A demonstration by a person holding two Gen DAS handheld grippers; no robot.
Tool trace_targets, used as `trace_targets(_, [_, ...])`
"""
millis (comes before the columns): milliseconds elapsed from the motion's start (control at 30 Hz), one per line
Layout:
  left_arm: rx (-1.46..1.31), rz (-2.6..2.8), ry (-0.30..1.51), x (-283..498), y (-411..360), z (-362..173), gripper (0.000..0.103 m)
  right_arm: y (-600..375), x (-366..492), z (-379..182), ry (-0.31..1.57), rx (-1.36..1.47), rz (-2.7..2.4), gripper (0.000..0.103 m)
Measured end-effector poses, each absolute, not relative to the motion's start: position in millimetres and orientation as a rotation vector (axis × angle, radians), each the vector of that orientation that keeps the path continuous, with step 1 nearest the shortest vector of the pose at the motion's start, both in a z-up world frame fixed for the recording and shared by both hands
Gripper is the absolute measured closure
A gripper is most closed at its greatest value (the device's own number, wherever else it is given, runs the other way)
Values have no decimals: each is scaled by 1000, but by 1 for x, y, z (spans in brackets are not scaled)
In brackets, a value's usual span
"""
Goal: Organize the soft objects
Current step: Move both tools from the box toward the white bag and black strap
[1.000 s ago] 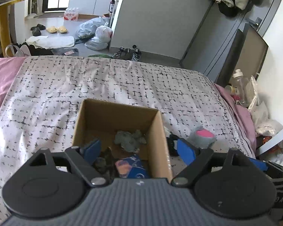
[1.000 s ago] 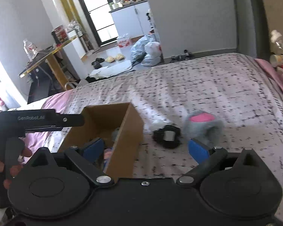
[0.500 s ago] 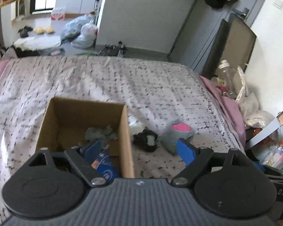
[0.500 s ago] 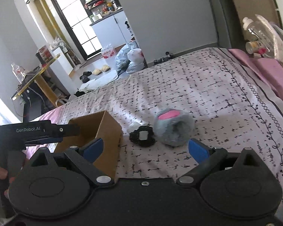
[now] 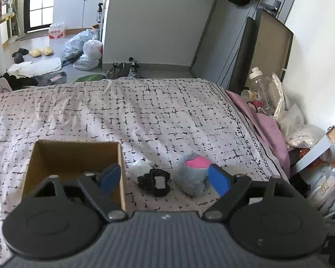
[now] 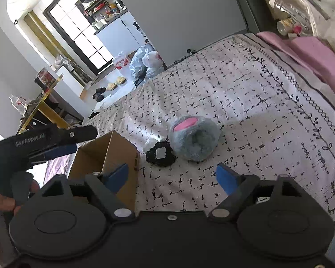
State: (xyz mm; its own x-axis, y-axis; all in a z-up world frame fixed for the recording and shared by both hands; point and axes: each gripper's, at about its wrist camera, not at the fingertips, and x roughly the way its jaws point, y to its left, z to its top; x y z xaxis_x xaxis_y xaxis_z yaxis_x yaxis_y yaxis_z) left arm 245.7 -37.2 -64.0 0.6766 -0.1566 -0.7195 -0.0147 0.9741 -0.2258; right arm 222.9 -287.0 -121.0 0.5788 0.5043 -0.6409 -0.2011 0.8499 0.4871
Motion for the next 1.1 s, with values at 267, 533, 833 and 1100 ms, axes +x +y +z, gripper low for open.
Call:
trace_targets(267, [-172,-118,869,263,-50,-78,26,-278,236,-135,899,421,450,40])
trace_targets(533, [-159,-150,946,278,-51,-96,54,-249,255,-149,941,409,497,44])
trace_targets(833, [-153,-134,1008,299,-36,-107,62,-208,284,-157,972,272,563,44])
trace_targets(1100, [-107,-138,1054,320,-34,-117,75,-184,307,-172,1015,207,584,45])
